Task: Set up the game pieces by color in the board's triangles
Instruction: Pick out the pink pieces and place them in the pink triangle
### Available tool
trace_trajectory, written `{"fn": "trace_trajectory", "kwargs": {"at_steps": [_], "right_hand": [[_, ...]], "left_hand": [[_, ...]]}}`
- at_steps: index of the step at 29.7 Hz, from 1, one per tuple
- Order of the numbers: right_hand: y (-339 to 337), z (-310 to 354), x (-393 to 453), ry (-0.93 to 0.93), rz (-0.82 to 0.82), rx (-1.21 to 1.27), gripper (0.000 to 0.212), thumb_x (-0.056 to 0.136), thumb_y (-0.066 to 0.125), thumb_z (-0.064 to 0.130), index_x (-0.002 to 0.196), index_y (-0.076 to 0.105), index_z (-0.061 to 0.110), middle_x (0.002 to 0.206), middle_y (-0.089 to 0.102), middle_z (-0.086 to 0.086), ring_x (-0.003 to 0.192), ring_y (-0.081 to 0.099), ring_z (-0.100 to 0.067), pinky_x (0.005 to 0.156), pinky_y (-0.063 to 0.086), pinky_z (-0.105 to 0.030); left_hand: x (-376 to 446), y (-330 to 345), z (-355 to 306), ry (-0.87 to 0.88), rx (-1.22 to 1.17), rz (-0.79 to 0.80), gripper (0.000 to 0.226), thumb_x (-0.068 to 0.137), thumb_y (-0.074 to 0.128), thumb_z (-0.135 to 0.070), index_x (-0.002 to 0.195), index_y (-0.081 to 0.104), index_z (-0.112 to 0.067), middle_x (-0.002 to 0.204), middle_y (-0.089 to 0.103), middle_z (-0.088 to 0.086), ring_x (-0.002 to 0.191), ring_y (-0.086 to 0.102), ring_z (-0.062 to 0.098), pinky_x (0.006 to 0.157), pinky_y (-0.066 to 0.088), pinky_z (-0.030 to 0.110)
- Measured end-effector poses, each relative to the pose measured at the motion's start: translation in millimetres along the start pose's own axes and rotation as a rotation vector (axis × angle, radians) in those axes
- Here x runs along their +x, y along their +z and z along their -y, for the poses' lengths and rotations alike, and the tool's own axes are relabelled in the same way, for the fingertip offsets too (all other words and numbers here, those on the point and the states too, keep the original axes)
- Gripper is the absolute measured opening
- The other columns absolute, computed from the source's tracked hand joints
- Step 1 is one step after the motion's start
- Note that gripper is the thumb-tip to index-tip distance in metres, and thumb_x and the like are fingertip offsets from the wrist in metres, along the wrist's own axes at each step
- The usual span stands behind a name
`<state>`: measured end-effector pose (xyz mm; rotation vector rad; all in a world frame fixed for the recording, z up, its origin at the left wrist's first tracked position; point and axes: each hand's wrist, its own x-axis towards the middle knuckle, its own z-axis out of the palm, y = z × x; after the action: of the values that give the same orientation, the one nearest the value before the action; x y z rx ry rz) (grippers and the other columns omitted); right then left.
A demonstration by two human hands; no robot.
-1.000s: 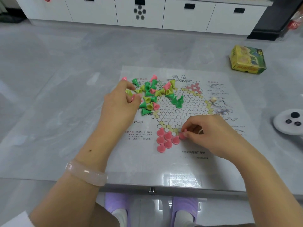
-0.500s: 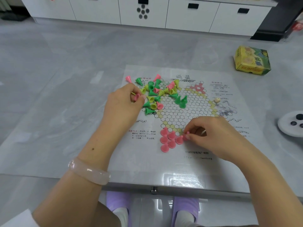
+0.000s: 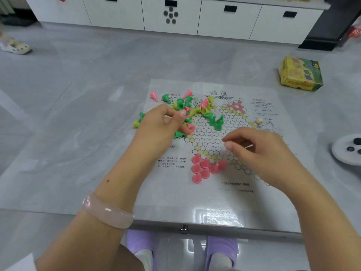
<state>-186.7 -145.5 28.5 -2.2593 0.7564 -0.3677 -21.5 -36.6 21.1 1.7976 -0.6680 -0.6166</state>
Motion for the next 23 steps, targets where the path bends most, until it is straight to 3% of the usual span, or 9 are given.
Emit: {"fn": "trace_trajectory", "kwargs": {"at_steps": [5, 14, 17, 20, 23], "right_hand": [[12.5, 18.3, 5.9, -0.055, -0.115, 0.277, 0.017, 0.085, 0.061, 0.022, 0.084, 0.064, 0.039, 0.075, 0.067, 0.019, 0.072, 0.06, 0.002, 0.067, 0.049, -0.012], [18.7, 29.1, 8.0, 0.009, -0.07, 0.516, 0.017, 0.087, 0.058, 0.019, 0.079, 0.07, 0.028, 0.072, 0.07, 0.012, 0.066, 0.06, 0.005, 0.05, 0.051, -0.016], [20.2, 28.7, 9.3, 0.021, -0.073, 0.542, 0.015, 0.085, 0.06, 0.016, 0.078, 0.071, 0.023, 0.068, 0.069, 0.011, 0.063, 0.06, 0.005, 0.049, 0.049, -0.015], [18.7, 24.8, 11.6, 0.006, -0.103, 0.509, 0.014, 0.084, 0.062, 0.016, 0.076, 0.071, 0.024, 0.069, 0.069, 0.008, 0.066, 0.059, -0.002, 0.058, 0.05, -0.015], [12.1, 16.9, 12.4, 0.042, -0.117, 0.323, 0.014, 0.083, 0.064, 0.016, 0.073, 0.07, 0.025, 0.068, 0.068, 0.011, 0.063, 0.057, 0.003, 0.059, 0.044, -0.008]], "left_hand": [[-10.1, 11.4, -6.3, -0.01, -0.119, 0.229, 0.032, 0.092, 0.045, -0.04, 0.084, 0.059, -0.012, 0.057, 0.067, -0.005, 0.043, 0.032, 0.008, 0.042, 0.029, 0.016], [-12.3, 11.7, -6.0, -0.004, -0.133, 0.312, 0.033, 0.092, 0.044, -0.04, 0.085, 0.064, -0.014, 0.055, 0.064, -0.004, 0.042, 0.034, 0.006, 0.041, 0.031, 0.01], [-13.6, 12.0, -6.0, 0.001, -0.136, 0.316, 0.033, 0.092, 0.044, -0.039, 0.083, 0.064, -0.014, 0.056, 0.064, -0.004, 0.042, 0.036, 0.004, 0.041, 0.031, 0.009], [-12.6, 13.8, -5.6, 0.004, -0.078, 0.244, 0.032, 0.094, 0.041, -0.04, 0.086, 0.064, -0.018, 0.065, 0.065, -0.009, 0.047, 0.042, 0.0, 0.05, 0.035, 0.013], [-6.5, 13.2, -4.8, -0.073, -0.1, 0.096, 0.022, 0.094, 0.042, -0.019, 0.082, 0.06, -0.025, 0.076, 0.058, -0.01, 0.061, 0.046, -0.001, 0.06, 0.036, 0.02]]}}
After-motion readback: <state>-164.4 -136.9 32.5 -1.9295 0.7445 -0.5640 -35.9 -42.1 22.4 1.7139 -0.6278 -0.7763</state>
